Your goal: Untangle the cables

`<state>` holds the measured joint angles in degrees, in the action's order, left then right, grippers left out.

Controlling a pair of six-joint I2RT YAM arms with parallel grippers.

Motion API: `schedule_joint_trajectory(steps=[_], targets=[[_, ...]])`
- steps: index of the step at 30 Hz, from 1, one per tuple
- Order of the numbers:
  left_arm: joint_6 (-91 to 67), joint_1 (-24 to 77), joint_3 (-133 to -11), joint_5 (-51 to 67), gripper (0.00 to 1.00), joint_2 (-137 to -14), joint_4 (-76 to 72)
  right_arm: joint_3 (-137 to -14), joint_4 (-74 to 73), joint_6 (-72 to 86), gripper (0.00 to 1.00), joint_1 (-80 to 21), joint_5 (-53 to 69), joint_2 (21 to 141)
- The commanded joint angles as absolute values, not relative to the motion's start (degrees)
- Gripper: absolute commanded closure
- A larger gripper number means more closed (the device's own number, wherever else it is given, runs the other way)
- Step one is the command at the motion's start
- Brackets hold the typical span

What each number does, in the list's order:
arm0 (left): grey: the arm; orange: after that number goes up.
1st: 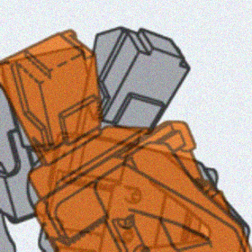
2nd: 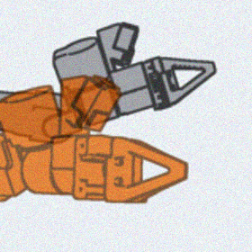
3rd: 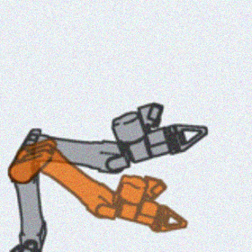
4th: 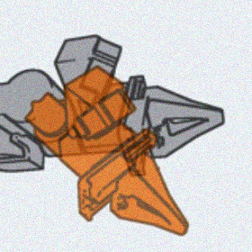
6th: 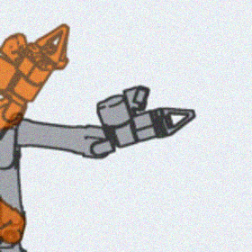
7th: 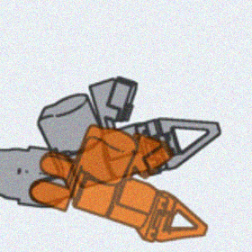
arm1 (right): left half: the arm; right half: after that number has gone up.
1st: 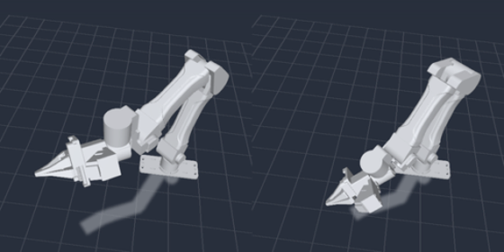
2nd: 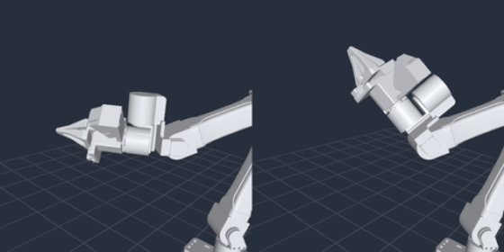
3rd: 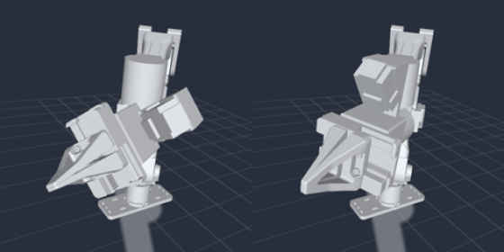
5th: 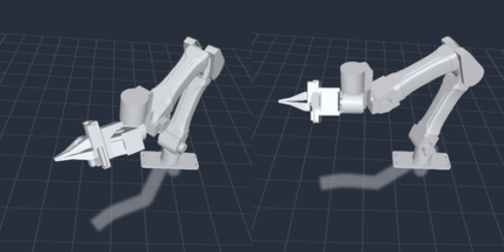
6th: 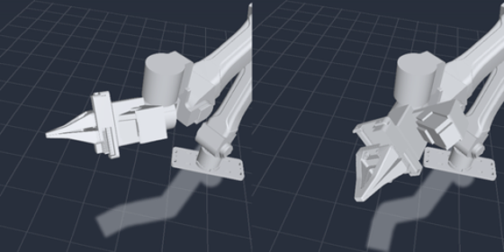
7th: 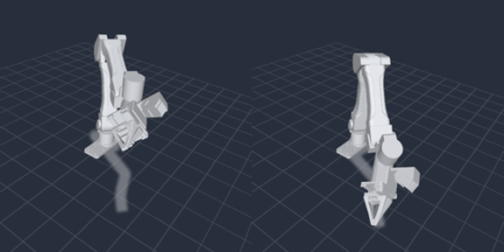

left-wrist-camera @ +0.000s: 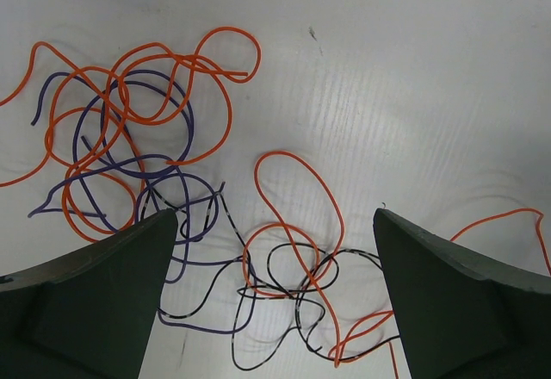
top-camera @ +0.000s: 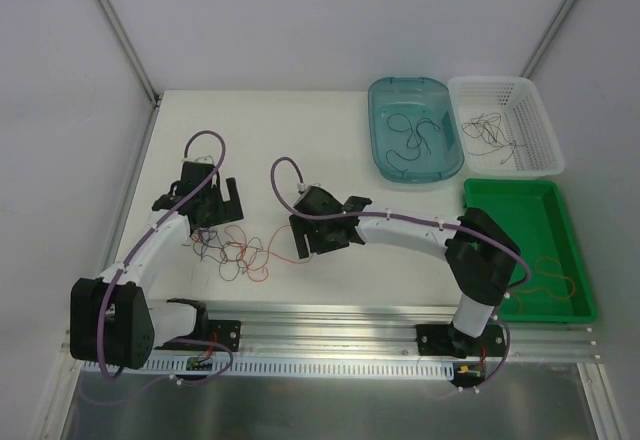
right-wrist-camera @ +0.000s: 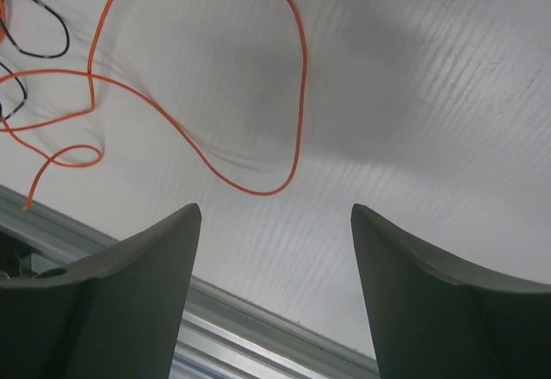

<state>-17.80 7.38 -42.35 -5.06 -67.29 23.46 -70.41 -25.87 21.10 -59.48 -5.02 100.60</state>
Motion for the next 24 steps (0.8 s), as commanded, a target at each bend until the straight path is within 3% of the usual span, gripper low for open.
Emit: schedule_joint_trajectory(steps=[1, 8, 9, 11, 13, 16, 18, 23, 24], targets=[[-19.25, 6.86, -44.21, -5.36, 0.02, -68.81, 24.96, -71.37, -22.77, 28.99, 0.26, -60.73, -10.10, 103.17], [-19.95, 6.86, -44.47, -5.27, 0.07, -73.38, 24.96, -73.12, -21.62, 31.11, 0.41, -61.70, -13.97, 108.89], [-19.95, 6.86, -44.56, -5.27, 0.08, -74.00, 24.96, -73.56, -21.53, 31.11, 0.48, -61.87, -14.93, 109.42], [-19.95, 6.86, -44.91, -5.45, 0.12, -75.49, 24.96, -73.83, -21.80, 30.76, 0.52, -61.79, -15.90, 109.86], [-19.78, 6.86, -45.00, -5.71, 0.18, -76.90, 25.05, -73.83, -22.49, 30.59, 0.68, -61.79, -17.22, 109.78], [-19.51, 6.86, -45.17, -6.24, 0.33, -78.31, 25.14, -72.43, -24.77, 29.88, 0.90, -61.61, -20.21, 107.94], [-19.34, 6.77, -45.35, -6.85, 0.50, -78.83, 25.14, -70.85, -26.10, 28.74, 0.99, -60.91, -23.37, 104.44], [-18.55, 6.86, -45.97, -6.86, 0.81, -81.29, 25.40, -61.99, -29.79, 25.67, 0.99, -56.00, -28.46, 92.57], [-18.46, 6.86, -46.05, -6.59, 0.91, -82.08, 25.66, -60.83, -30.49, 23.92, 0.99, -54.07, -29.26, 89.94]])
